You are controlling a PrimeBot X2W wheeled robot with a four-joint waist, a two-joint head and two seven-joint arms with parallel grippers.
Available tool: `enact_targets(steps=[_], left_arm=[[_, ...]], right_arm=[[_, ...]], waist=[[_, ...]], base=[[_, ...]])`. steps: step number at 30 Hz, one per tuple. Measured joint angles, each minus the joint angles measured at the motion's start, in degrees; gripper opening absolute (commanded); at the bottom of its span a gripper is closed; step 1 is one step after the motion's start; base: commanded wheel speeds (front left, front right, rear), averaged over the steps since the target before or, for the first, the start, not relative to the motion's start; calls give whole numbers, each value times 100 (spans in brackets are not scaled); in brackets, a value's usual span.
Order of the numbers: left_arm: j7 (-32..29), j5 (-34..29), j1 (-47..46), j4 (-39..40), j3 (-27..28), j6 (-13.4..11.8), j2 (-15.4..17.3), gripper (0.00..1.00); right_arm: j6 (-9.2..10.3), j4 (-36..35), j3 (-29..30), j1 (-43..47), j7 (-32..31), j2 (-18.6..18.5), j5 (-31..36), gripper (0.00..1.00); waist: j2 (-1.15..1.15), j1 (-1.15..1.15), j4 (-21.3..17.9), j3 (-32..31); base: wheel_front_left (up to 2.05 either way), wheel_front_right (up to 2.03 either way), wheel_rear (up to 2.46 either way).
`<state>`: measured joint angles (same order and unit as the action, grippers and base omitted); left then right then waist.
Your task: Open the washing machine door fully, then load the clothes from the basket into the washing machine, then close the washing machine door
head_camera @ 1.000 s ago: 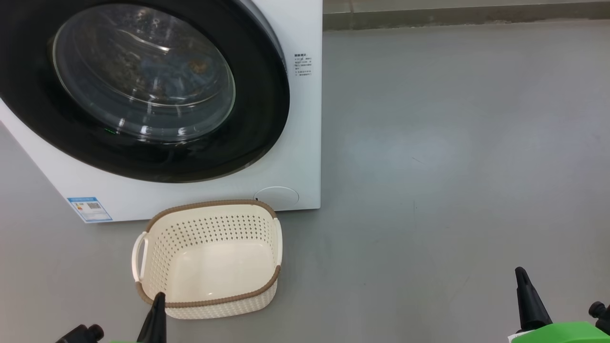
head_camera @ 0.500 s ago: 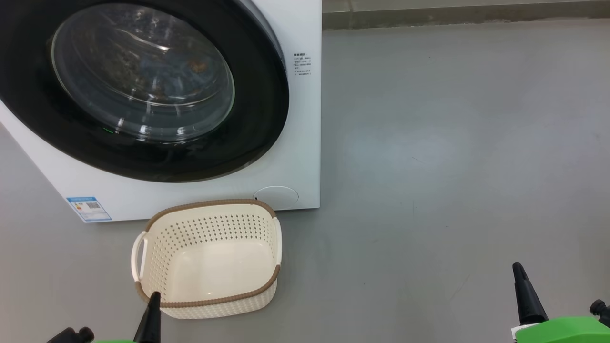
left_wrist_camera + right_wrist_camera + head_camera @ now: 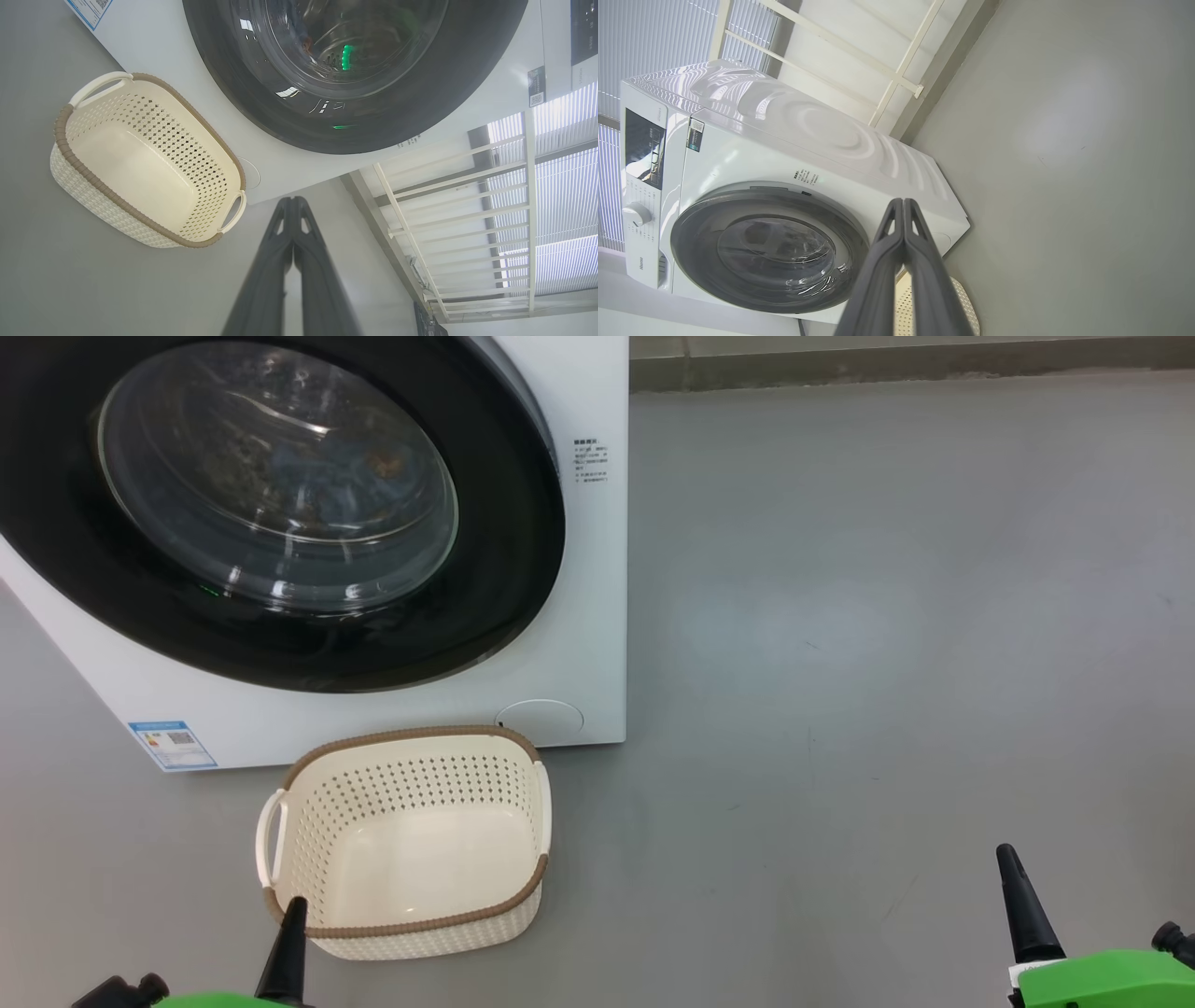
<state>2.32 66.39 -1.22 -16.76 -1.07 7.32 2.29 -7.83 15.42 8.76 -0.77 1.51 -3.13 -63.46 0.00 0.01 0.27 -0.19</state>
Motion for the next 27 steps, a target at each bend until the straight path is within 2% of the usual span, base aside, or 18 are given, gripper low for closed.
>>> enact_targets(steps=[27], left_arm=[[-456,1491,-137,60,270,0,7,0]], right_arm=[[2,2,-46,-188,-453,23,-1626,0]], waist=[[0,0,-16,21]], base=[[0,0,0]])
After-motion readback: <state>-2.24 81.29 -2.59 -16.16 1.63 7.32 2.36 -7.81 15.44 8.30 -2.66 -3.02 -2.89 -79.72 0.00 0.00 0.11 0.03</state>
